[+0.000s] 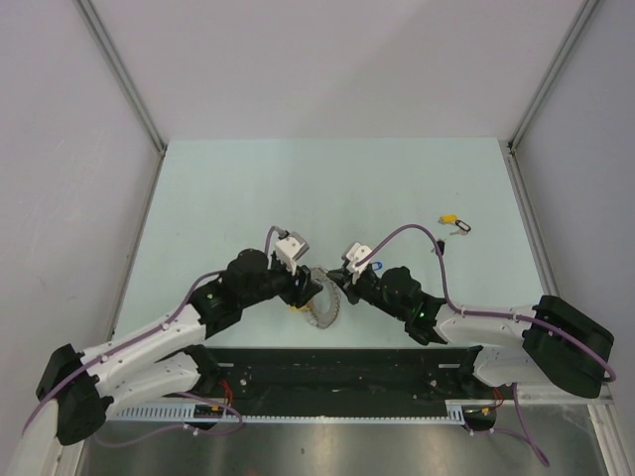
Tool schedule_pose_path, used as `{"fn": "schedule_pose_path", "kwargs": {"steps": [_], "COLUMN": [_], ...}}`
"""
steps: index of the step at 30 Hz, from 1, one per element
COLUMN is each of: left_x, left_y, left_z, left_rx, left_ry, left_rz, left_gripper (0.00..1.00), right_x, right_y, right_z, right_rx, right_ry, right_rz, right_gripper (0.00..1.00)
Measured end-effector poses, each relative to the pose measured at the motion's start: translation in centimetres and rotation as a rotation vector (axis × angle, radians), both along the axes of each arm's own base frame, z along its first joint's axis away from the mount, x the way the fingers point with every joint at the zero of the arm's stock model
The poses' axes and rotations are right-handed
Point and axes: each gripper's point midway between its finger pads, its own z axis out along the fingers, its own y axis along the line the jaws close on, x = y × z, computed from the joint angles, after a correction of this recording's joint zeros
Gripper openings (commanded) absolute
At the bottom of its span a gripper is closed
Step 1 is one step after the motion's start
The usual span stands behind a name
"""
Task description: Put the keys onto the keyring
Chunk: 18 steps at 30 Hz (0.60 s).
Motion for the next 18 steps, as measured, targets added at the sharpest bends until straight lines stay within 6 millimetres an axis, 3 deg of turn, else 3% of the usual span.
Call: {"fn": "schedule_pose_path", "kwargs": {"steps": [18], "left_x": [0.7], "left_y": [-1.9], "left_z": [-1.9], "left_rx": [0.051], "left_ry": [0.079], "left_rz": [-0.041], "left_gripper": [0.44], "right_x": [-0.1], "right_y": [0.0], "right_z": [-0.1], "right_rx": [-0.016], "right_ry": [-0.013], "right_rz": [0.010], "right_gripper": [0.00]}}
